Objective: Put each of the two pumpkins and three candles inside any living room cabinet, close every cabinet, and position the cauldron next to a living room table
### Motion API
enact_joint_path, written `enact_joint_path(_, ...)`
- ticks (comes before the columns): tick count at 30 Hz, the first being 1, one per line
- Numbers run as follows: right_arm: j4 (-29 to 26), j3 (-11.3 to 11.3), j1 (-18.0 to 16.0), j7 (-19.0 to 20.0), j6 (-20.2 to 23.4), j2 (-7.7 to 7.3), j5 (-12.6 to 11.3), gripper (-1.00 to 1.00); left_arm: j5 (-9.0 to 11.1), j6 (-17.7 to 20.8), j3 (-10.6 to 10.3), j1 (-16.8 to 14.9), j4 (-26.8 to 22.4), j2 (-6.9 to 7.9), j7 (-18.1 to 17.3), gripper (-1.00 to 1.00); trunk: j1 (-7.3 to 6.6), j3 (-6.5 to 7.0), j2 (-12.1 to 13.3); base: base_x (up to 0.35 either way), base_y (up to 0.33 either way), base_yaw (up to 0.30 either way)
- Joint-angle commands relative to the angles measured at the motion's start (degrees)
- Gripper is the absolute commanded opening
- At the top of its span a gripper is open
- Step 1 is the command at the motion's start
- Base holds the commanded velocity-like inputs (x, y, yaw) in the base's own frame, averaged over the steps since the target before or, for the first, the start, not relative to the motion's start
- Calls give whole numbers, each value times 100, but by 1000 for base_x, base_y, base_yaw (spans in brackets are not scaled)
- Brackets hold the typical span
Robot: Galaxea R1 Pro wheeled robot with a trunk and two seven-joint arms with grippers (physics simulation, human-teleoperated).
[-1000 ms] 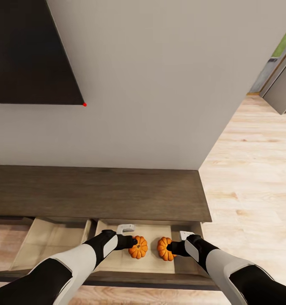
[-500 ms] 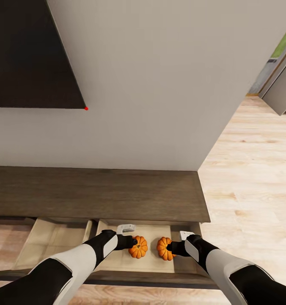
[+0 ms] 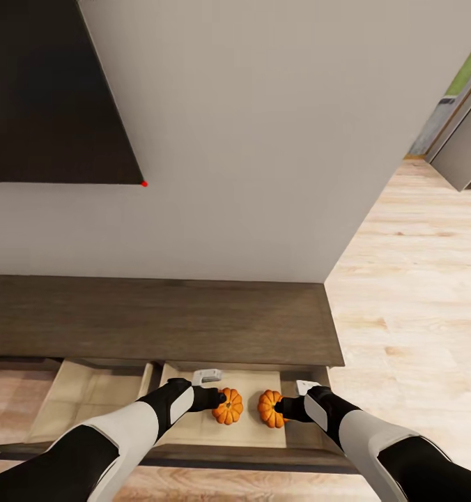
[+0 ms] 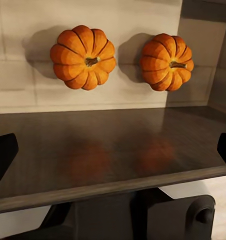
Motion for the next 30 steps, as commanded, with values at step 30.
enact_joint_path(30, -4, 48, -2, 8, 24, -2, -35, 100, 47, 16, -47, -4, 3, 0, -7, 100, -659, 535, 1201, 0, 0, 0)
